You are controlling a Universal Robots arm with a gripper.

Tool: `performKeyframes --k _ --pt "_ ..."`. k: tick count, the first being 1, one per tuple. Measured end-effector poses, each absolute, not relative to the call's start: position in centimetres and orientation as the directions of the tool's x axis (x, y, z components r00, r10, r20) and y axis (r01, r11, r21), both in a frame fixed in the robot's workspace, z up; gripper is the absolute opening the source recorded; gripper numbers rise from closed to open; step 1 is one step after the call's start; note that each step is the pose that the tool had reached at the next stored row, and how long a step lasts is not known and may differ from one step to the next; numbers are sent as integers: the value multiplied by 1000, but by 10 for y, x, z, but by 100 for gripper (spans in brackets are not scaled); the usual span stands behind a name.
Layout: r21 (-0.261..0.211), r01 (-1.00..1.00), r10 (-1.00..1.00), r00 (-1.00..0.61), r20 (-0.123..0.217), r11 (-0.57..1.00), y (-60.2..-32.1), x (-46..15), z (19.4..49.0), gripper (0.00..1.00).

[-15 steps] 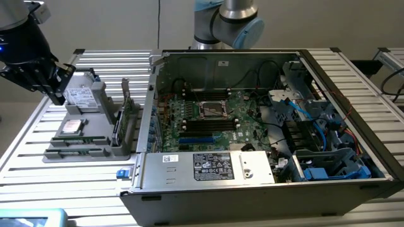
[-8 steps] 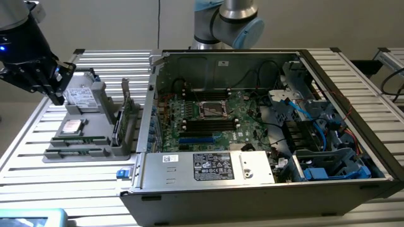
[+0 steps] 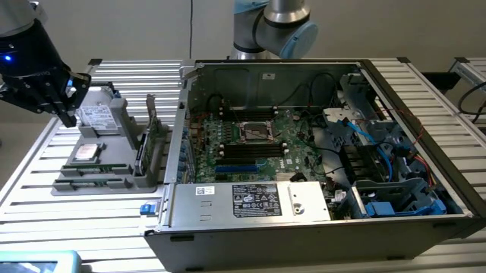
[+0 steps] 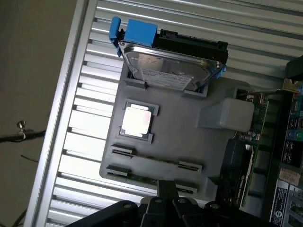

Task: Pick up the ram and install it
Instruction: 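Pick up the ram and move it above insertion slot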

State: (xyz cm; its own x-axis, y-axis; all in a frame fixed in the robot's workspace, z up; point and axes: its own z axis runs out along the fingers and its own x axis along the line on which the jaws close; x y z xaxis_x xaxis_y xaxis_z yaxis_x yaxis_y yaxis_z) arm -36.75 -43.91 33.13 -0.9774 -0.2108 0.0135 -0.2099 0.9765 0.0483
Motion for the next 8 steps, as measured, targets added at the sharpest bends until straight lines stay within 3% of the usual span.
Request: performKeyframes --k 8 --pt "48 -350 -351 -936 12 936 -439 -367 330 11"
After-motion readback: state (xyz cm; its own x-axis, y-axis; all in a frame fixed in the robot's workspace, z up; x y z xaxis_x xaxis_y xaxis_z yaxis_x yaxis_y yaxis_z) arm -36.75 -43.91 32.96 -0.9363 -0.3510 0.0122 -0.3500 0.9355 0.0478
